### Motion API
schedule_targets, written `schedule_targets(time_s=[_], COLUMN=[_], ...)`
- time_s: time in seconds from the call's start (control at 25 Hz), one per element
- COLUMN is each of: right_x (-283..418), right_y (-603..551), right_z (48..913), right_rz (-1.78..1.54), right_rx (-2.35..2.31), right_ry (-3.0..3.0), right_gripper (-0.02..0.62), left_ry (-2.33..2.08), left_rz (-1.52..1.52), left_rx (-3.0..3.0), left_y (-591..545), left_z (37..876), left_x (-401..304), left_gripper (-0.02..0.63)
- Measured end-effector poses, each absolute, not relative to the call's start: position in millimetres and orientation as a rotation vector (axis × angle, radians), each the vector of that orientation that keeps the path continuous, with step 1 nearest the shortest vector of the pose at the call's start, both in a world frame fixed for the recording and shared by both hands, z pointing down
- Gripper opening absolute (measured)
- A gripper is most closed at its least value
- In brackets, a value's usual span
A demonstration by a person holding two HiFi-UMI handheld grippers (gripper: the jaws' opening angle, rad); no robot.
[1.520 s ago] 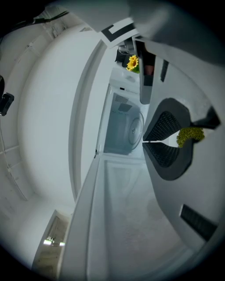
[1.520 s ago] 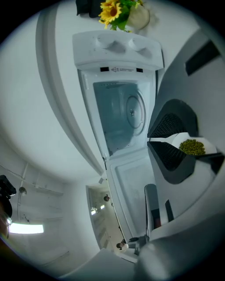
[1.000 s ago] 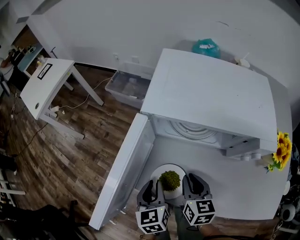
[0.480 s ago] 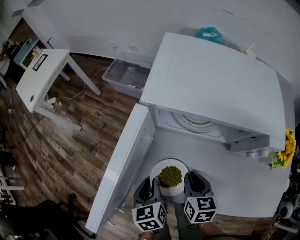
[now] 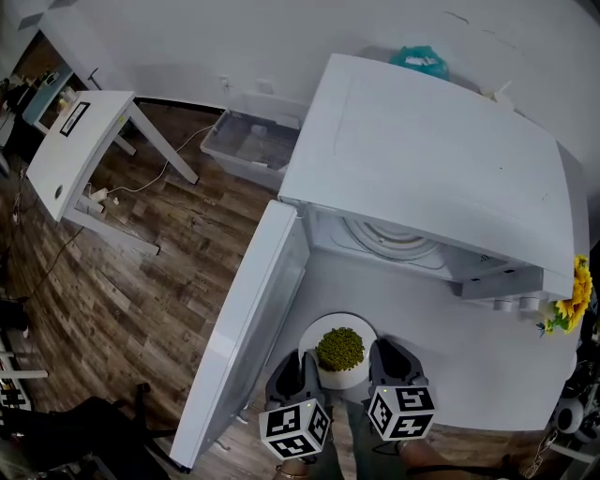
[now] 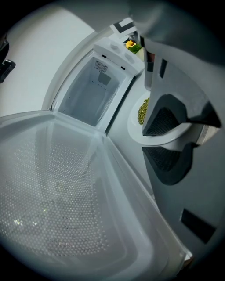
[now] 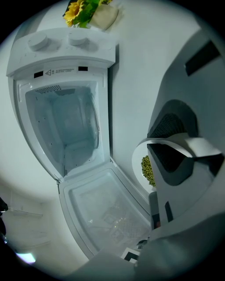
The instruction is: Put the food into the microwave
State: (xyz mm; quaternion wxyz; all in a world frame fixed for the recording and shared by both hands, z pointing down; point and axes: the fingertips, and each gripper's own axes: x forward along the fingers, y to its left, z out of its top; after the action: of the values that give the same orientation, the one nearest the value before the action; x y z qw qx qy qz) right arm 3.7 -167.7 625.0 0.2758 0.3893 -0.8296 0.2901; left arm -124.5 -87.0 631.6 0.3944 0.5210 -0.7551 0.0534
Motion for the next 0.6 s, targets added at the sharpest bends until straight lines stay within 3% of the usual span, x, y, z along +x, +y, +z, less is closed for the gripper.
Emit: schedule_targets(time_s=[0.6], right_x=[6.5], right_y=[-163.1], right_z=[622.6], right_rz=[0.804], right_rx=[1.098], right_ry=[-2.240], right_gripper=[0.040], left_ry=[-1.916], left_rz=[0.149], left_rx=[1.316], left_y=[-86.9], left_z=[628.7], left_x=[-120.8], left_gripper=[0.069])
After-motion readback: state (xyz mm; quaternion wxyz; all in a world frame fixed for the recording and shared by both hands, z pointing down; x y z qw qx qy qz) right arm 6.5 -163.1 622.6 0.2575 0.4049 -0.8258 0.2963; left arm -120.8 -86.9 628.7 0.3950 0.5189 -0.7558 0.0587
